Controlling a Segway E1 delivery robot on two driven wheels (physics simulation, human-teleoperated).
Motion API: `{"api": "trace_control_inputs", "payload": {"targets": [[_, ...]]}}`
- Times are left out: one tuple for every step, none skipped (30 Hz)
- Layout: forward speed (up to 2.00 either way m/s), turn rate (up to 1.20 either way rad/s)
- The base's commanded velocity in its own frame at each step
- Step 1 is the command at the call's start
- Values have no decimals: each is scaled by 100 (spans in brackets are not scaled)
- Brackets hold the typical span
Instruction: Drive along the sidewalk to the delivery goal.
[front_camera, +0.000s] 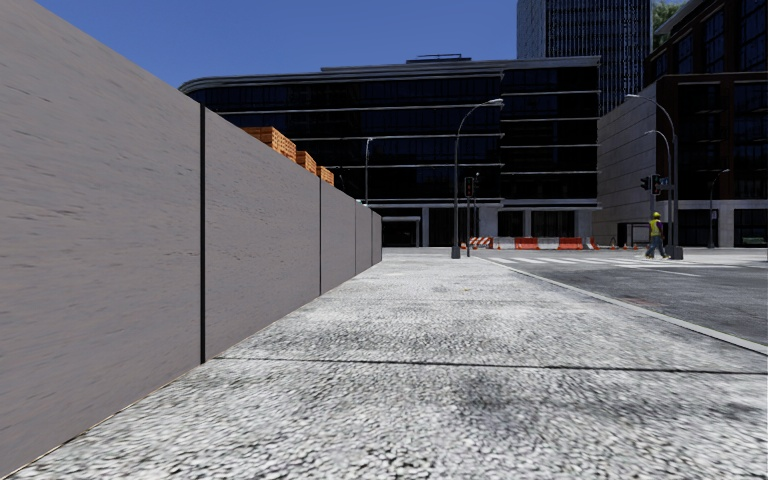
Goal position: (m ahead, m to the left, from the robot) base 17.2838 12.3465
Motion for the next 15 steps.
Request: {"api": "trace_control_inputs", "payload": {"targets": [[0,0],[0,0],[0,0],[0,0],[0,0],[0,0],[0,0],[0,0],[0,0],[0,0],[0,0],[0,0],[0,0],[0,0],[0,0]]}}
